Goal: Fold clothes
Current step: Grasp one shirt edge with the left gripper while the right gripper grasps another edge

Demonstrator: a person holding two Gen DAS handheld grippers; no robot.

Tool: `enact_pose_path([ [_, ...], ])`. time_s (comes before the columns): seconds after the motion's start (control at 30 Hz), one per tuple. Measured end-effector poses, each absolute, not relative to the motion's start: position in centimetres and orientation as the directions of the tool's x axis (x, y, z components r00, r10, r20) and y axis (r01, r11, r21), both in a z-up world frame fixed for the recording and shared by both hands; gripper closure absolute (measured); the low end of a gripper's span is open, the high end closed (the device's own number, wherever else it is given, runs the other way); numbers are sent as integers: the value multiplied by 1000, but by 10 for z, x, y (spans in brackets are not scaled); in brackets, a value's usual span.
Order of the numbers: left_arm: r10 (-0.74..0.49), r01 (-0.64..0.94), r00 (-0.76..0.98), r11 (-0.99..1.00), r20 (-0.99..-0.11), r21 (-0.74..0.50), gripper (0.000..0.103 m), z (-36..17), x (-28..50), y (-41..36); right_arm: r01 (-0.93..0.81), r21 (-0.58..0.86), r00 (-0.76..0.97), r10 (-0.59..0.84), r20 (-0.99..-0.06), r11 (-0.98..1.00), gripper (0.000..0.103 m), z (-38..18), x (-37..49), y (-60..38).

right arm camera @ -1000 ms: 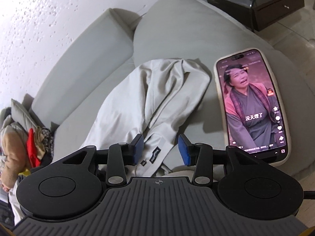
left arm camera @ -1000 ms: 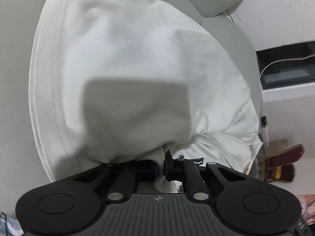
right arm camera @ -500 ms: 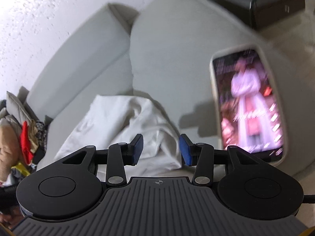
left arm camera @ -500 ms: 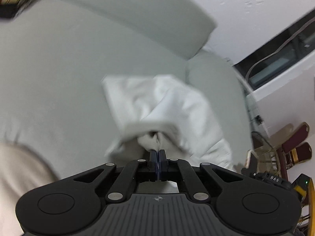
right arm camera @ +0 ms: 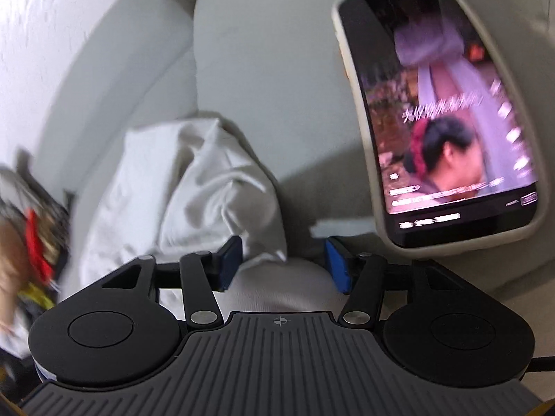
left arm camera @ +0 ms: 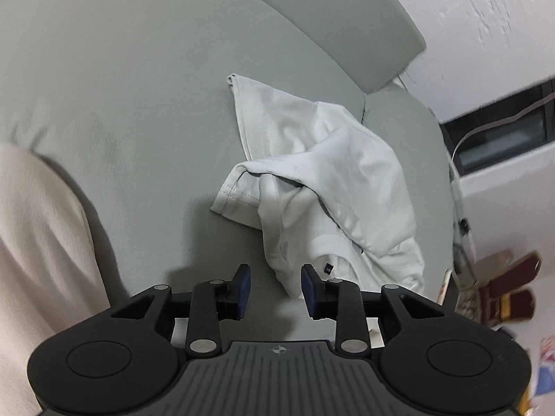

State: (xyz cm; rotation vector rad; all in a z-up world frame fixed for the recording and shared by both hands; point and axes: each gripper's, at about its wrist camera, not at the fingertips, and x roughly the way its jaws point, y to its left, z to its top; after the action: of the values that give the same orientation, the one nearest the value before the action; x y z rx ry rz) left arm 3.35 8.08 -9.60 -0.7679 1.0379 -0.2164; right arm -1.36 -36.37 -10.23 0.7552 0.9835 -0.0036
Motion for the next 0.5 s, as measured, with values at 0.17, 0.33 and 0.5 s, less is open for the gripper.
enact_pose_path([
  [0.17,-523,-234,523,671,-673,-704,69,-106,27,88,360,653,639,334,-693,667,93,-116,-21,-366],
  [0.33,-552,-223,517,651,-655,-725,63,-109,24,87,340,670,729,265,-631,659,102,-78,-33,-372],
  [0.5,-626,-169,498,609,-601,-775,63,-118,28,73,362,622,810,96,-578,694,102,-20,-46,-397],
])
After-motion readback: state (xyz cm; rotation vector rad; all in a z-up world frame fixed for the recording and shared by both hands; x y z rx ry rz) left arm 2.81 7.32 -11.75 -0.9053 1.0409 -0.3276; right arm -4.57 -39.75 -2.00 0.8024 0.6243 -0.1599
